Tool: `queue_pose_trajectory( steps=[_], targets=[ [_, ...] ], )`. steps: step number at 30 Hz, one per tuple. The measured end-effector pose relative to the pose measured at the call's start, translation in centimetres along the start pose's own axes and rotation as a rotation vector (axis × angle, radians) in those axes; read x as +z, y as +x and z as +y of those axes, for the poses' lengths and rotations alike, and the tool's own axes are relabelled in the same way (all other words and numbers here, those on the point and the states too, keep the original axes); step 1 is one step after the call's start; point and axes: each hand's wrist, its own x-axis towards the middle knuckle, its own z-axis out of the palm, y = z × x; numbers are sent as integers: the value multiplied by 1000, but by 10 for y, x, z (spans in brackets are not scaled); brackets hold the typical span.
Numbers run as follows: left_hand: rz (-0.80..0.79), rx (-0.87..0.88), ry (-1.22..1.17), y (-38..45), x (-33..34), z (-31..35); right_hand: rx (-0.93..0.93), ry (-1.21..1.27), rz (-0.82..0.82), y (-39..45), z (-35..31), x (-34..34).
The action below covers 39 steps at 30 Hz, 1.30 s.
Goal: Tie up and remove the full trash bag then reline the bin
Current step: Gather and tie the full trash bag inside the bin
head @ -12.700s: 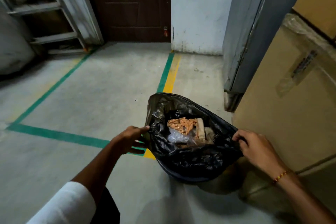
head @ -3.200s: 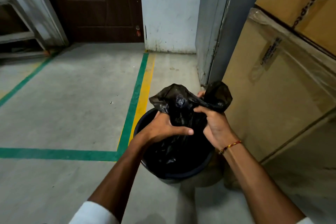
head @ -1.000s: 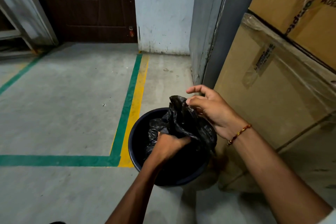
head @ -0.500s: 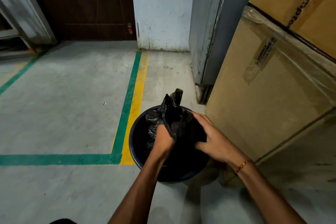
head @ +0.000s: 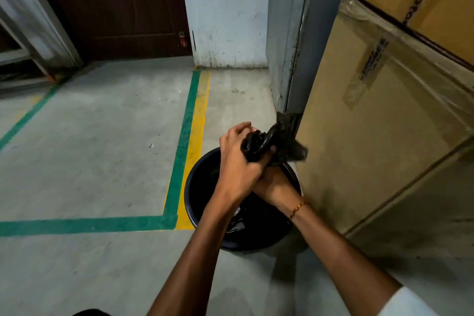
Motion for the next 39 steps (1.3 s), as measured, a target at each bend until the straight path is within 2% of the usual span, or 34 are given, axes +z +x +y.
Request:
queue_pose_trajectory(
  steps=[4,7,10,12,15,17,19,27,31,34,39],
  targets=[
    [-92,17,-220,0,-6,24,-133,105,151,-2,-1,9],
    [-136,38,-422,-3,-20,43,-18,371,160,0,3,12],
    [-13,-58,-474,-2,-43,30,72,585,222,8,4,15],
    [-2,-134,-323,-6,-59,-2,110,607,223,8,-1,16],
    [-199,-244,50,-21,-66,-54,220,731,264,8,1,13],
    [-344,-209,242,-30,-54,-79,277,810,297,11,3,12],
    [-405,-152,353,-36,-37,-88,298,854,337,15,3,13],
    [-345,-24,584,-42,3,-91,396,1145,401,20,-7,8],
    [-212,54,738,-38,18,-90,448,1151,430,22,-9,10],
    [-129,85,640,-34,26,-92,462,1159,435,22,-7,13],
    [-141,1,612,-30,31,-99,447,1143,400,21,-5,15]
  ],
)
